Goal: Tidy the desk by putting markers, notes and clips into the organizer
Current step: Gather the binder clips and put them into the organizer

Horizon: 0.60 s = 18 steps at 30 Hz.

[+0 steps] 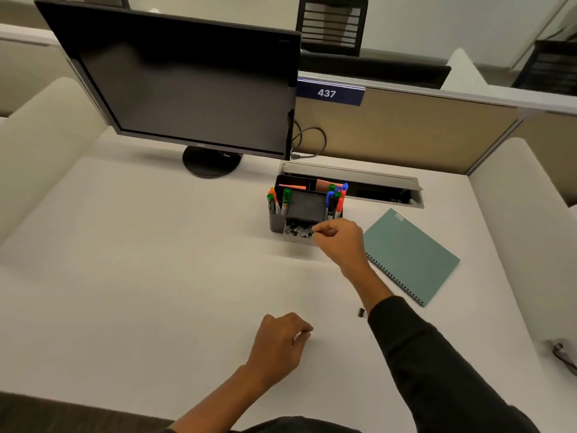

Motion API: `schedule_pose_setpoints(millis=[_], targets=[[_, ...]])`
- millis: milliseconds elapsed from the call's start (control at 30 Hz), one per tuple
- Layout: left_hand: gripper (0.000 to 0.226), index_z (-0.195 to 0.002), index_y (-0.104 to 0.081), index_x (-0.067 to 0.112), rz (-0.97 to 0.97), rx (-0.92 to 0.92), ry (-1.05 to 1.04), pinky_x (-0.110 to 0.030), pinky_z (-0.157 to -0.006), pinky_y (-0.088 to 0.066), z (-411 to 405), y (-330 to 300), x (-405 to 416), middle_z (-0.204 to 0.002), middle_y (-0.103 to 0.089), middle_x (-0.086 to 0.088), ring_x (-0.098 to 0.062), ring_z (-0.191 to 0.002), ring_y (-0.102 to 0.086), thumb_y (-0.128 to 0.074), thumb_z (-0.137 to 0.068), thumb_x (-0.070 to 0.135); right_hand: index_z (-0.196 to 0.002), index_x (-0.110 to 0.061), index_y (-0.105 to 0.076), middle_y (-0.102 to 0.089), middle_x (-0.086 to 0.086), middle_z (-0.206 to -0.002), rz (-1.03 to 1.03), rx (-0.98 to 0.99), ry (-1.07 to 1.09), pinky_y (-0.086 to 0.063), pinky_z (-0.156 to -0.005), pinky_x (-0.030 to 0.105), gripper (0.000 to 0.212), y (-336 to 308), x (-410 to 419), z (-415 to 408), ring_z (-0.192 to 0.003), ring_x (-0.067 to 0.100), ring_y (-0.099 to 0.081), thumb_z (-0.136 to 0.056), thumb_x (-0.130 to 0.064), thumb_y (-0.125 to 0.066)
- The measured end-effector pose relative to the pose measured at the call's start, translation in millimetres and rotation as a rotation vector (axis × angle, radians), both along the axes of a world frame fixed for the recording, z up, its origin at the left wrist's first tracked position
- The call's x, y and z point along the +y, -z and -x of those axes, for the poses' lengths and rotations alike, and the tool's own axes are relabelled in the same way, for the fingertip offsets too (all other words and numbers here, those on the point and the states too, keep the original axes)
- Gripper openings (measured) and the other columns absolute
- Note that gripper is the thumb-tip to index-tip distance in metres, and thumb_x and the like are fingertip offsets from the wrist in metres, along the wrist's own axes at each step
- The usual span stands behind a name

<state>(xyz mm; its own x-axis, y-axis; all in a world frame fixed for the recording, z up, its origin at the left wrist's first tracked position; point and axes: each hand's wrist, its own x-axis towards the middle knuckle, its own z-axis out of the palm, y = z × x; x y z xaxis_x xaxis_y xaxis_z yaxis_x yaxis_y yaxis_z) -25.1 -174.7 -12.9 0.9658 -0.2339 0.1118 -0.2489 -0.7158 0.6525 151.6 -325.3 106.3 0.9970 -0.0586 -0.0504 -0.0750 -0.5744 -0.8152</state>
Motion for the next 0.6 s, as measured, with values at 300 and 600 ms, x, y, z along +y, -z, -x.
schedule_pose_setpoints(millis=[300, 600], targets=[[0.027, -0.126, -0.071, 0.024, -0.089, 0.034, 0.160, -0.031, -0.102, -0.047, -14, 0, -52, -0.128, -0.070, 0.003, -0.017, -0.109, -0.067, -0.058, -0.103, 0.032, -0.099, -0.007, -0.081, -0.072, 0.006, -0.099, 0.276, -0.044, -0.178, -0.055, -0.083, 0.027, 0.015, 30, 18, -41, -0.083, 0.014, -0.061, -0.089, -0.003, -0.072], [0.047, -0.153, -0.046, 0.014, -0.114, -0.013, 0.266, -0.037, -0.120, -0.024, -35, 8, -100, -0.161, -0.041, -0.011, -0.035, -0.148, -0.041, -0.055, -0.106, 0.017, -0.097, -0.008, -0.079, -0.071, 0.006, -0.099, 0.247, -0.075, -0.166, -0.057, -0.085, 0.029, 0.009, 41, 10, -42, -0.087, 0.015, -0.062, -0.088, -0.009, -0.077]])
